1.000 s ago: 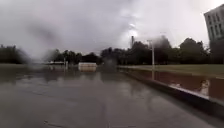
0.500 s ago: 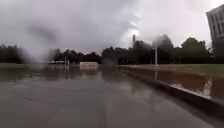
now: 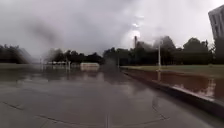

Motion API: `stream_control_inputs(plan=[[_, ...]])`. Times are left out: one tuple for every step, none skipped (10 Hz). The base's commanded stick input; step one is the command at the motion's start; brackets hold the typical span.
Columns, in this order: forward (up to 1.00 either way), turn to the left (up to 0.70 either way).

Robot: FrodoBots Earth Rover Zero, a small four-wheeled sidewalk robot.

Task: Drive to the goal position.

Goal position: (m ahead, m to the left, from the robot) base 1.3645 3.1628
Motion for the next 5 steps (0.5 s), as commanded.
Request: stream_control_inputs(plan=[[0.7, 0.0], [0.7, 0.0], [0.7, 0.0], [0.7, 0.0], [0.7, 0.0]])
